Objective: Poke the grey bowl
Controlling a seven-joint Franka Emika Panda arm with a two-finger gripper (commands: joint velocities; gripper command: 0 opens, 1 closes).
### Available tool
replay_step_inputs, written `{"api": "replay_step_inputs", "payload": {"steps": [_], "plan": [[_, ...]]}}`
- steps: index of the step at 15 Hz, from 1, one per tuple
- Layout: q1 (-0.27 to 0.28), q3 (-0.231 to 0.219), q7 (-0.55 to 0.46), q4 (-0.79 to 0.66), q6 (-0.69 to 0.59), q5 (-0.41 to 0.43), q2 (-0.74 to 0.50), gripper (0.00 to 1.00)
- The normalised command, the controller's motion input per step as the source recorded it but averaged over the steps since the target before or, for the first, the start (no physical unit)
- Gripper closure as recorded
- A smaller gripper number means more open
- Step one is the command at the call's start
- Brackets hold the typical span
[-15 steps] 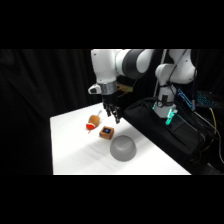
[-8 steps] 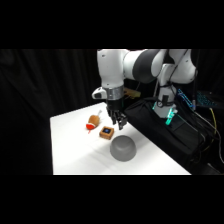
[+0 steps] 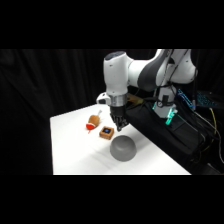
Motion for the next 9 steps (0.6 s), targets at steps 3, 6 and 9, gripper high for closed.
{"api": "replay_step_inputs", "payload": {"steps": [3, 6, 9], "plan": [[0.031, 0.008, 0.0, -0.04, 0.39, -0.126, 0.22, 1.0], [0.04, -0.012, -0.04, 0.03, 0.32, -0.14, 0.24, 1.0], [0.047, -0.03, -0.07, 0.08, 0.22, -0.129, 0.25, 1.0]]}}
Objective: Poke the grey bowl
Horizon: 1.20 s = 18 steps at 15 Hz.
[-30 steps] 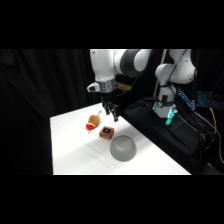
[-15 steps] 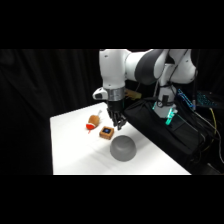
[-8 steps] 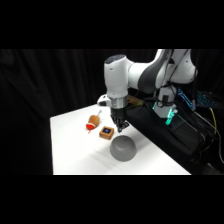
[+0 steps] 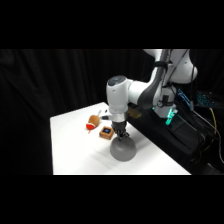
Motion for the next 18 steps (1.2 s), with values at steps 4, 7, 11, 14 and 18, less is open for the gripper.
{"api": "replay_step_inputs", "payload": {"steps": [4, 7, 11, 14, 18], "plan": [[0.029, -0.016, -0.14, 0.09, 0.14, -0.065, 0.17, 1.0], [0.099, -0.048, 0.02, -0.05, 0.0, -0.13, -0.13, 1.0], [0.103, -0.033, 0.09, -0.06, -0.32, -0.088, -0.37, 1.0], [0.025, 0.017, 0.05, 0.05, -0.5, 0.025, -0.39, 1.0], [-0.018, 0.022, 0.01, 0.11, -0.48, 0.032, -0.38, 1.0]]}}
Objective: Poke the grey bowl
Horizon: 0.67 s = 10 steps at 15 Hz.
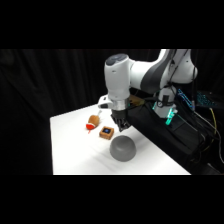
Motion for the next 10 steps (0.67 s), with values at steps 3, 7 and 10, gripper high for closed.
{"api": "replay_step_inputs", "payload": {"steps": [3, 7, 10], "plan": [[-0.039, 0.02, 0.02, 0.15, -0.43, 0.003, -0.33, 1.0], [-0.056, 0.017, 0.04, 0.17, -0.35, 0.074, -0.2, 0.62], [-0.044, 0.022, 0.11, 0.1, -0.21, 0.041, -0.15, 0.3]]}}
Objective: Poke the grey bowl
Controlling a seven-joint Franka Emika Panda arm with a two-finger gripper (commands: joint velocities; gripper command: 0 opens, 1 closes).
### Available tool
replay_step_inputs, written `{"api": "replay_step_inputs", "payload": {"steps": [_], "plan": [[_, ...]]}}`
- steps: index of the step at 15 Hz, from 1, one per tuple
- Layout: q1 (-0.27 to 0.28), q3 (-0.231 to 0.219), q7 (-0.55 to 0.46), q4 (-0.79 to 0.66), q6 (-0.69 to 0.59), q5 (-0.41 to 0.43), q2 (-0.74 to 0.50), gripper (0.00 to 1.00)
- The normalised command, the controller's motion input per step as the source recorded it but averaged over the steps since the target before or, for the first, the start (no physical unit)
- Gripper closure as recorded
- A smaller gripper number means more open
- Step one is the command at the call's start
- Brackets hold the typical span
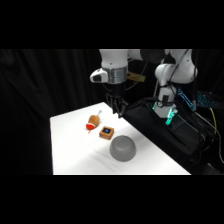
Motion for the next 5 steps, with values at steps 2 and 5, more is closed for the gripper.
{"api": "replay_step_inputs", "payload": {"steps": [2, 5], "plan": [[-0.041, 0.024, 0.12, 0.07, -0.15, -0.016, -0.1, 0.05], [-0.039, 0.025, 0.05, 0.05, -0.1, -0.028, -0.08, 0.0]]}}
